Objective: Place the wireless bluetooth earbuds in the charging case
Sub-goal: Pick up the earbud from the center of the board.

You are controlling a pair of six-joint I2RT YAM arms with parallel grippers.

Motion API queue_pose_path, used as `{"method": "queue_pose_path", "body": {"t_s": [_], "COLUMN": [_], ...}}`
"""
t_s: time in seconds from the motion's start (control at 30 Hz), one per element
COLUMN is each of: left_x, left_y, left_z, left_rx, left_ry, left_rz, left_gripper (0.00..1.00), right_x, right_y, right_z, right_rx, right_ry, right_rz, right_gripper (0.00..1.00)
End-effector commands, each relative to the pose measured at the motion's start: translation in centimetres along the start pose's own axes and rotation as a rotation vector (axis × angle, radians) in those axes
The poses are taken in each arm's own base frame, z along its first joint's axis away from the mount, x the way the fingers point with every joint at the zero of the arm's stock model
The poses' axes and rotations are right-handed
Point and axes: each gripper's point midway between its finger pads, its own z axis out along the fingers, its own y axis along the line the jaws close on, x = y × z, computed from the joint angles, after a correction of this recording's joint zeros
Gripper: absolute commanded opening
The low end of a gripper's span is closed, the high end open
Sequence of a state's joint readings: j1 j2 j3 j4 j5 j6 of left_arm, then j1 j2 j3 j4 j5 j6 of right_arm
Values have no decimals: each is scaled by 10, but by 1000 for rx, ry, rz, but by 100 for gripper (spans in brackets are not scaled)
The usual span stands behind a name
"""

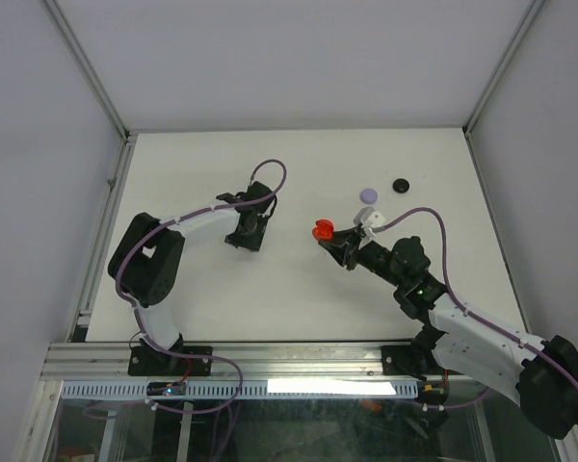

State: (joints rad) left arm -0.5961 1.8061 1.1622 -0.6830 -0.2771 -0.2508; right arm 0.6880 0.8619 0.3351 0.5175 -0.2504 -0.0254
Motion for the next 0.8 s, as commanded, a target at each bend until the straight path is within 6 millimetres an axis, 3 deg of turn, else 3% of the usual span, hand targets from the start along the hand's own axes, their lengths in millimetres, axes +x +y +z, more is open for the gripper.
{"method": "queue_pose_path", "body": {"t_s": [0.0,0.3,0.4,0.63,0.77], "left_x": [-5,-11,-17,-33,-34], "left_y": [26,78,88,55,42], "left_z": [-11,-20,-17,-49,-52], "left_rx": [-112,-190,-143,79,147], "left_ry": [-35,-65,-81,-168,-167], "left_rz": [-11,-141,-242,-393,-499], "left_gripper": [46,47,48,51,52], "right_x": [-19,-18,-18,-17,-16], "right_y": [-2,-1,-1,-1,-1], "right_z": [-1,0,0,-1,0], "right_rx": [11,7,3,7,6], "right_ry": [-68,-63,-64,-61,-56], "right_rz": [-30,-24,-22,-21,-18], "right_gripper": [1,1,1,1,1]}}
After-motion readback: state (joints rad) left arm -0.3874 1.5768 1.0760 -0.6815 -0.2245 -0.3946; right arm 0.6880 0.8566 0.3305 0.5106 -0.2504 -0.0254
